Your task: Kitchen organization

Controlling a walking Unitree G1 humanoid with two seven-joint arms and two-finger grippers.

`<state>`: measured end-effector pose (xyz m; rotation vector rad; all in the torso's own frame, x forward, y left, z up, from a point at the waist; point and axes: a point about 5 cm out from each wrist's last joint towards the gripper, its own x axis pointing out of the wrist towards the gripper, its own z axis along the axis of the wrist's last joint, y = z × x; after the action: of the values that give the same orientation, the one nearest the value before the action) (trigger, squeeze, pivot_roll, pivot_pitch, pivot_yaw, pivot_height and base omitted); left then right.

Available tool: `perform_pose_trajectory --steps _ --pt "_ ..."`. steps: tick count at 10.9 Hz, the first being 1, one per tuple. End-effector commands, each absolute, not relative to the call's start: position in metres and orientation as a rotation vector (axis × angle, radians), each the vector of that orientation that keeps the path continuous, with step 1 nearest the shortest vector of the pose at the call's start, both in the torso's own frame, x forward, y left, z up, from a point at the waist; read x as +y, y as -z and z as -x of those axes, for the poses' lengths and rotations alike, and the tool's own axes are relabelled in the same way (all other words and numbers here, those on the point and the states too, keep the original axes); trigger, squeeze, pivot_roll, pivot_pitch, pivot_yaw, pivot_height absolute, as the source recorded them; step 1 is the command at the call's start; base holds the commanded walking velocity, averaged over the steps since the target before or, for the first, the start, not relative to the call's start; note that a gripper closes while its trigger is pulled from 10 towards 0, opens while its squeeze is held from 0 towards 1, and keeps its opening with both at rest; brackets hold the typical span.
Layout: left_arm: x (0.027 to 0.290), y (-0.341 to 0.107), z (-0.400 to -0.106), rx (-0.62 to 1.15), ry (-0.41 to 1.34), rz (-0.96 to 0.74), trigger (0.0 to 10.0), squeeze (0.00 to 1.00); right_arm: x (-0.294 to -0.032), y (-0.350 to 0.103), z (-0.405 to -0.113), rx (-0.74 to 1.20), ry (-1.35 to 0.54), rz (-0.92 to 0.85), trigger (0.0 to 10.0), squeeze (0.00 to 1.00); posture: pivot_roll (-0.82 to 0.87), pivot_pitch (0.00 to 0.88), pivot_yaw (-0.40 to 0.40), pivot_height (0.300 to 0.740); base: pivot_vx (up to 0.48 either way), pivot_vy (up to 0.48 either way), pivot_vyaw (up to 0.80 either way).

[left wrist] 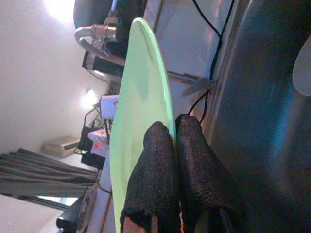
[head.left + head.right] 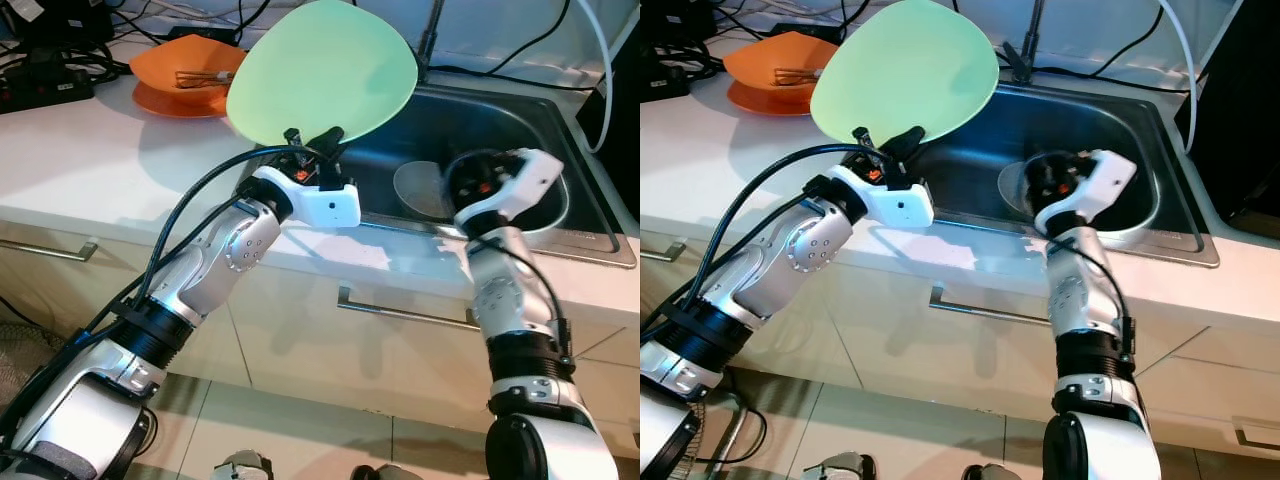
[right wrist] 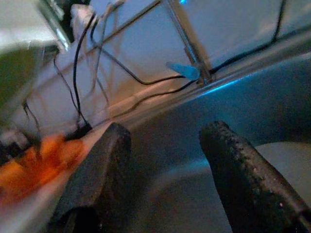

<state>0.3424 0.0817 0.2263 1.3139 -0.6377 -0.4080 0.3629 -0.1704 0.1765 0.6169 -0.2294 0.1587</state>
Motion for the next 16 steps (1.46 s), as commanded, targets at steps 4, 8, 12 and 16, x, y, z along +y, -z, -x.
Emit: perform_pose_trajectory --steps 4,8,12,16 --pt "0.072 -0.240 -0.343 -0.701 0.407 -1.306 10.0 0.00 -0.159 -0.220 -0.360 -0.324 -0.327 -1.034 10.0 0.00 0.08 0.076 -0.020 0.740 0.000 0.000 0.00" --pt "0.065 -0.231 -0.340 -0.680 0.475 -1.301 10.0 0.00 -0.149 -0.227 -0.355 -0.311 -0.403 -1.054 10.0 0.00 0.08 0.076 -0.021 0.740 0.000 0.000 0.00" --pt "0.058 -0.227 -0.336 -0.695 0.519 -1.292 10.0 0.00 -0.146 -0.220 -0.355 -0.272 -0.396 -1.030 10.0 0.00 0.09 0.071 -0.022 0.740 0.000 0.000 0.00" --pt "0.050 -0.225 -0.330 -0.721 0.566 -1.284 10.0 0.00 -0.138 -0.218 -0.357 -0.243 -0.413 -1.022 10.0 0.00 0.09 0.060 -0.026 0.740 0.000 0.000 0.00"
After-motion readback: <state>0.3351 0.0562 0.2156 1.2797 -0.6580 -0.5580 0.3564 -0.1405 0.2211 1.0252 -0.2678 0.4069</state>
